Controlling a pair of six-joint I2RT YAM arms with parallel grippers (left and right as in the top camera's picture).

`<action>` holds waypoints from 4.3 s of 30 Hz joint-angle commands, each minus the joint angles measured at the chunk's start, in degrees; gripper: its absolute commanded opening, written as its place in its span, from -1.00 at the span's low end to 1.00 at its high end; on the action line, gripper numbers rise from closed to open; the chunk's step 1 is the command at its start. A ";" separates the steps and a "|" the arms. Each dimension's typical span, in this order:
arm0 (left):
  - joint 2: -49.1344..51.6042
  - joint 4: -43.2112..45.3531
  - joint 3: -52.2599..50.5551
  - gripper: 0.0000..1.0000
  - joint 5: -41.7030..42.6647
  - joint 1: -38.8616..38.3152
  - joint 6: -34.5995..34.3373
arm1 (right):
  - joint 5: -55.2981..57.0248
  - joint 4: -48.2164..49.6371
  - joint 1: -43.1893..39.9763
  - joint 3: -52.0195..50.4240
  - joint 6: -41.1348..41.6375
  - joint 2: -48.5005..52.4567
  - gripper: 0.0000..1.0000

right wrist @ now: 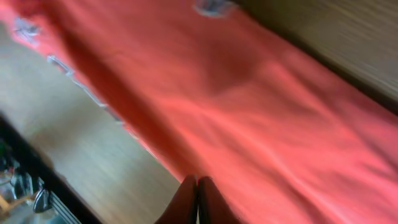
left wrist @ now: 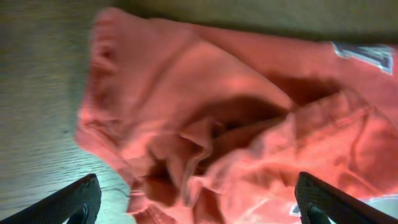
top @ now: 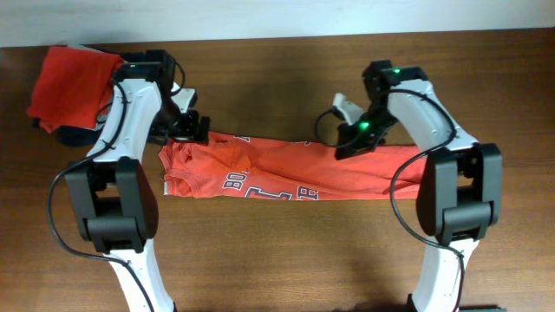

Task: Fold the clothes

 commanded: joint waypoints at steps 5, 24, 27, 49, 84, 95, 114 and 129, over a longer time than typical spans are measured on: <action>-2.25 3.06 1.03 0.99 11.10 7.08 -4.79 | -6.47 8.37 8.39 0.02 -2.21 -1.73 -0.92; -2.25 0.57 1.03 0.99 2.91 13.94 -3.54 | 1.73 37.07 23.69 0.02 9.86 1.77 -0.79; -2.25 2.34 1.03 0.99 3.10 15.45 -5.33 | 2.62 38.75 25.77 0.02 9.81 1.95 -0.86; -2.25 2.64 1.03 0.99 2.89 16.87 -6.08 | 7.78 53.92 33.09 0.02 15.85 8.61 -0.92; -2.25 2.62 1.03 0.99 2.89 16.87 -6.08 | 20.17 16.85 30.47 16.94 15.63 5.64 -0.92; -2.25 2.62 1.03 0.99 2.89 16.87 -6.08 | 18.21 20.22 28.85 6.08 15.72 8.57 -0.92; -2.25 2.62 1.03 0.99 2.89 16.87 -6.08 | 19.15 8.94 26.75 18.43 16.46 4.50 -0.92; -2.25 2.62 1.03 0.99 2.89 16.85 -6.08 | 13.44 14.93 28.65 9.11 16.48 6.21 -0.92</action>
